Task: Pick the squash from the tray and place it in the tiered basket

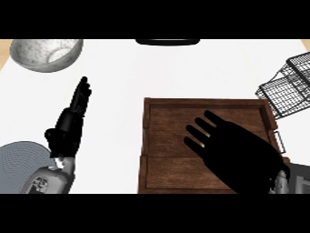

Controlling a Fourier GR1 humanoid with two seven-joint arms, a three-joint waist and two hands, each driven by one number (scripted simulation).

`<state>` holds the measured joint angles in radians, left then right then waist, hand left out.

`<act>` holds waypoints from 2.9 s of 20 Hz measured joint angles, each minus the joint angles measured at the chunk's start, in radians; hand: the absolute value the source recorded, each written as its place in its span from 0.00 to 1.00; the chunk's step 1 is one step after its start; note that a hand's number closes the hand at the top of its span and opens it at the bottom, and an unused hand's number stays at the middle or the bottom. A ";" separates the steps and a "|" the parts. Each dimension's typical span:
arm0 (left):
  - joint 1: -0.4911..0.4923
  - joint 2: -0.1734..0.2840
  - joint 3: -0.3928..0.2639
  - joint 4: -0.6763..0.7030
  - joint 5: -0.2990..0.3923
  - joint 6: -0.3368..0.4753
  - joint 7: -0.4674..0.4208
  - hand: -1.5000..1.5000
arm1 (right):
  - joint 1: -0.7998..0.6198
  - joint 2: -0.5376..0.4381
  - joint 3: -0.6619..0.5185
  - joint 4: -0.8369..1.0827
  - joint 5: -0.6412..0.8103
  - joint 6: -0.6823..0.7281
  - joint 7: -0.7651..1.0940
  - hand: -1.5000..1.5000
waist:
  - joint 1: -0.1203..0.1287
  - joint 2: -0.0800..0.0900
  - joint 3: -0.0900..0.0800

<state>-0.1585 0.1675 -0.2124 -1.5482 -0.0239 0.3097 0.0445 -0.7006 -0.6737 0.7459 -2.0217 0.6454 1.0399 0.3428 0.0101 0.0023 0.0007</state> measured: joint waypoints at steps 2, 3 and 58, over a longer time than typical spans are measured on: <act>0.009 -0.002 0.004 -0.002 -0.002 -0.008 -0.005 0.50 | 0.019 -0.023 -0.003 0.023 0.037 -0.023 -0.058 0.00 | -0.001 0.000 0.000; 0.017 -0.006 0.000 -0.016 -0.009 -0.007 0.003 0.50 | 0.024 -0.026 -0.006 0.036 0.053 -0.029 -0.085 0.00 | -0.001 0.000 0.000; 0.026 -0.104 0.116 0.002 -0.107 -0.114 -0.023 0.50 | 0.327 0.246 -0.115 0.417 0.719 -0.411 -0.604 1.00 | -0.006 -0.004 -0.001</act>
<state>-0.1323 0.0639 -0.0961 -1.5465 -0.1307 0.1960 0.0216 -0.3734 -0.4277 0.6310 -1.6051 1.3646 0.6288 -0.2607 0.0038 -0.0012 -0.0008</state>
